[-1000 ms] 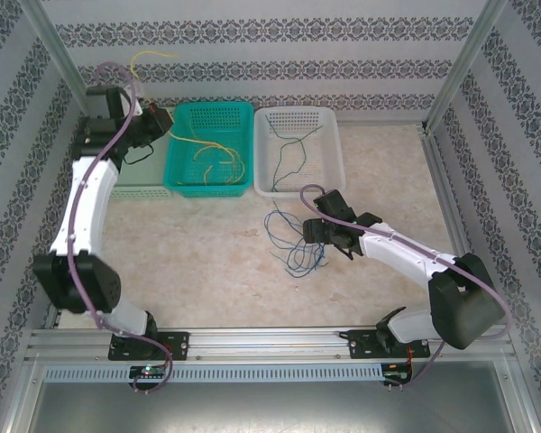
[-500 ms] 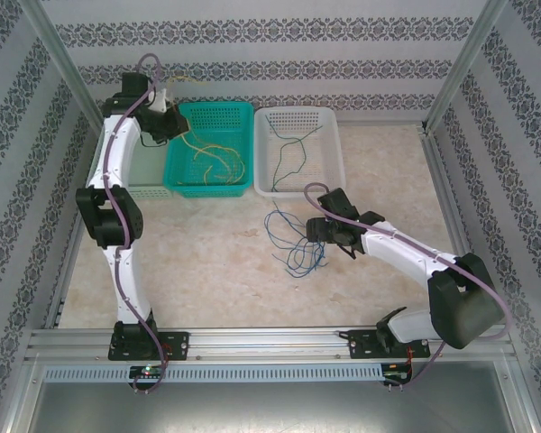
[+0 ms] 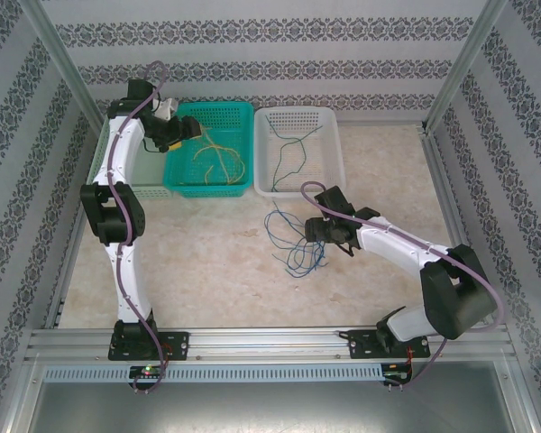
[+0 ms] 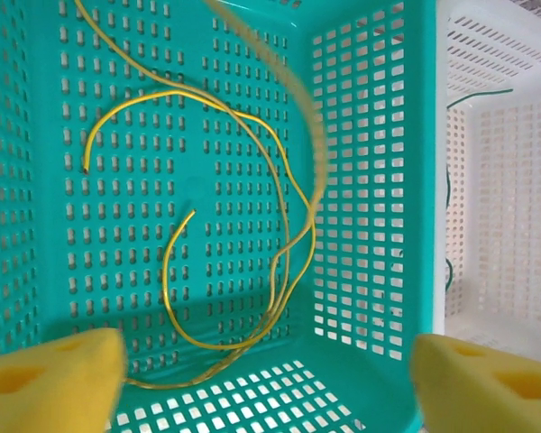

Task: Untangle the cables

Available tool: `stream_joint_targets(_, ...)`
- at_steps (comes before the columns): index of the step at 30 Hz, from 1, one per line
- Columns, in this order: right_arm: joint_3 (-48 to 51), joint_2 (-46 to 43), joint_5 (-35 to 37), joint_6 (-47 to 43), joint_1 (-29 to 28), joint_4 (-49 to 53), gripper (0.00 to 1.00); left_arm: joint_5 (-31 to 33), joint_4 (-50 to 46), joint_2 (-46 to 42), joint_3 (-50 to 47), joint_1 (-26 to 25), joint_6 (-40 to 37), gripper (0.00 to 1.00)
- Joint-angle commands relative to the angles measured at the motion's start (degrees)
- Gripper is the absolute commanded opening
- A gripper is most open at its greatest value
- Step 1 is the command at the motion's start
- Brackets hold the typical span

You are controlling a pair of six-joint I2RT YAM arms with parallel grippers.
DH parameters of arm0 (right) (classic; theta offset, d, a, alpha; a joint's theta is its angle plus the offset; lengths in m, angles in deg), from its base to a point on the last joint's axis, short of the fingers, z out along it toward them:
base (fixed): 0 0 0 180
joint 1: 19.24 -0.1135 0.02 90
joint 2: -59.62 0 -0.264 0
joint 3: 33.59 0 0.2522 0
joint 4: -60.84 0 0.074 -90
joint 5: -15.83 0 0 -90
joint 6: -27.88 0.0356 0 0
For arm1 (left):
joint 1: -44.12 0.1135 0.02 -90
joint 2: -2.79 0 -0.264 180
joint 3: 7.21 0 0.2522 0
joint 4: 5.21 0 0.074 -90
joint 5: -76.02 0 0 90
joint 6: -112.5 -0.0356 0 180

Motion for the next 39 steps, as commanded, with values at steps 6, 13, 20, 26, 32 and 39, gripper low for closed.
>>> stream_joint_targets(6,-1.3,-0.3,0.5,0.4,0.7,2.5,0.75,6.5,-1.1,-8.7,-3.9,-0.8,-3.5,0.95)
stream_joint_targets(13,-1.1,-1.5,0.0,-0.1,1.5,3.3,0.74,12.0,4.8,-20.3,-17.3,-4.8,-5.1,0.99)
stream_joint_targets(20,-0.8,-0.3,-5.0,0.5,1.8,4.6,0.65,16.7,17.2,-35.3,-40.3,-14.3,-6.3,1.0)
stream_joint_targets(26,-0.4,0.4,-8.0,3.5,2.1,4.8,0.65,13.1,24.9,-41.8,-54.6,-19.3,-1.5,1.0)
stream_joint_targets(32,-0.4,-1.2,-15.7,9.0,3.4,1.3,0.65,16.9,26.2,-41.9,-60.5,-26.8,-1.7,1.0)
stream_joint_targets(39,-3.1,3.0,-22.0,11.3,3.5,2.5,0.54,18.4,29.7,-41.9,-63.0,-31.0,-0.1,1.0)
